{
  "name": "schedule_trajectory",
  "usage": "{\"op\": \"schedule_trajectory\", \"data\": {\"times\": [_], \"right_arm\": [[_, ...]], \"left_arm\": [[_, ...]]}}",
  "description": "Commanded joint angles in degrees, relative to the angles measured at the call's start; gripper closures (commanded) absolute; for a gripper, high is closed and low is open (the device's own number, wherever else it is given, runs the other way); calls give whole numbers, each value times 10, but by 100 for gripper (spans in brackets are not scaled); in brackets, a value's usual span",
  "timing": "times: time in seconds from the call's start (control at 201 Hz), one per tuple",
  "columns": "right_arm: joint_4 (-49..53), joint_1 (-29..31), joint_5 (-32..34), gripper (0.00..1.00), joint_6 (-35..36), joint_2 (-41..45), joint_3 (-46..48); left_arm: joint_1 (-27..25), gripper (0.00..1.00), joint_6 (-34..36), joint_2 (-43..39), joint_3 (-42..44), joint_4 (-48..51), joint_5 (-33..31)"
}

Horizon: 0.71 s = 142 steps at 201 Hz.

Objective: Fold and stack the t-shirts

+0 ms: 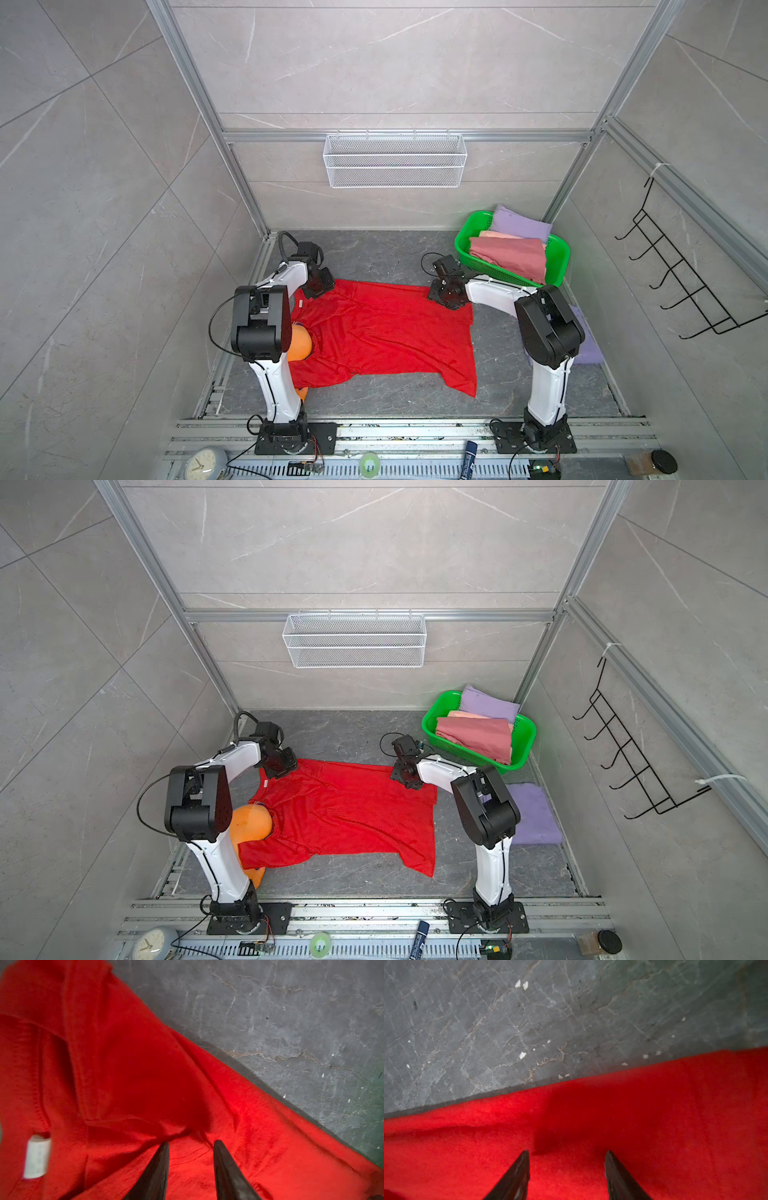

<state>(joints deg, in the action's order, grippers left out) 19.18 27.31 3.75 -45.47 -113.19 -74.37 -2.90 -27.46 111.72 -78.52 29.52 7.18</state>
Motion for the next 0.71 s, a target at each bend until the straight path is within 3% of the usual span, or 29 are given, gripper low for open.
{"op": "schedule_trajectory", "data": {"times": [0.0,0.269,0.582,0.702], "right_arm": [[1,1,0,41,-8,-12,-19],[2,1,6,41,-11,-20,-24],[5,1,0,41,-9,-44,-47],[2,1,-3,41,-6,-44,-47]], "left_arm": [[-7,61,-8,16,-30,10,3],[-22,67,16,51,-72,74,-11],[-33,100,27,53,-93,103,-42],[-33,100,22,32,-84,101,-45]]}}
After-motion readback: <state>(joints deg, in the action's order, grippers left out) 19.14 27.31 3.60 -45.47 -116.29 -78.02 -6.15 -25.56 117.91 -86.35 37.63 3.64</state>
